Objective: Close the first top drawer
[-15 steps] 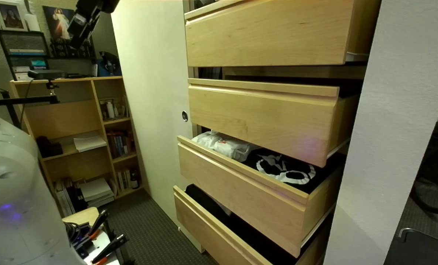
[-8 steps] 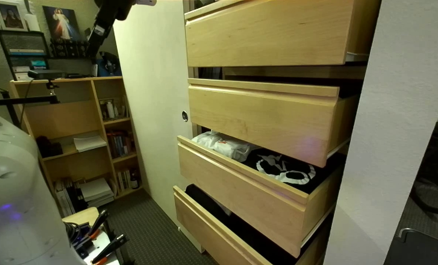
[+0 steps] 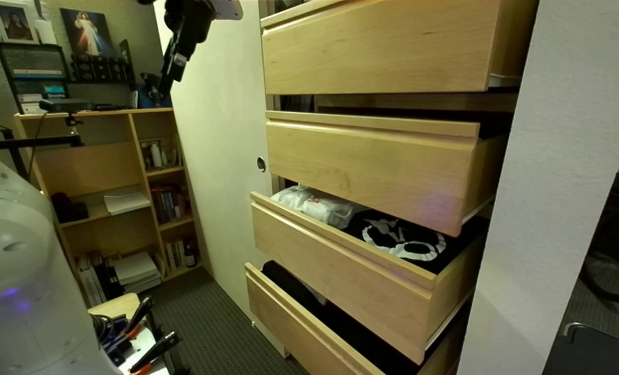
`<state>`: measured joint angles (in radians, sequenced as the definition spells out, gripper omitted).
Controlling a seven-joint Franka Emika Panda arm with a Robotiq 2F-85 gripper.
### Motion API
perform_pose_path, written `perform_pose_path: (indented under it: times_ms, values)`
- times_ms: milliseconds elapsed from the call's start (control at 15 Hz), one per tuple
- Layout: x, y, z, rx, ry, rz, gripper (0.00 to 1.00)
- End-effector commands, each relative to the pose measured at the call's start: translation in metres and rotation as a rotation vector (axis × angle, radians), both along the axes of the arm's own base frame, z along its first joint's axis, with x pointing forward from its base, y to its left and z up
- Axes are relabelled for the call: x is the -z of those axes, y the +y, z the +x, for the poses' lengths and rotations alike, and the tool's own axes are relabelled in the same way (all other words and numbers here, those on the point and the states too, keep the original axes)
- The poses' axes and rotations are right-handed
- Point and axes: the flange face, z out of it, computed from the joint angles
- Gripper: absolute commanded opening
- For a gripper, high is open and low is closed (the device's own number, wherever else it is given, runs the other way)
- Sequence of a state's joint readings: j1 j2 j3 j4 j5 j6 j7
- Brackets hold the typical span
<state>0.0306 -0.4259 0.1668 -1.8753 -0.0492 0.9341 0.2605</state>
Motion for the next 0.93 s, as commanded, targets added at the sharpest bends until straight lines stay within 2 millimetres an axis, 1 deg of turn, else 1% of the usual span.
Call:
perform_pose_path:
  times_ms: [0,200,467,667,867]
  values:
    - [0.012,-0.007,0.027,-0.027,-0.022,-0.015,1.00]
    - [0.023,-0.014,0.048,-0.022,-0.042,-0.024,1.00]
    - [0.034,-0.030,0.076,-0.014,-0.070,-0.041,1.00]
    - [0.037,-0.040,0.095,-0.014,-0.092,-0.048,1.00]
    - [0.036,-0.044,0.113,-0.023,-0.122,-0.044,1.00]
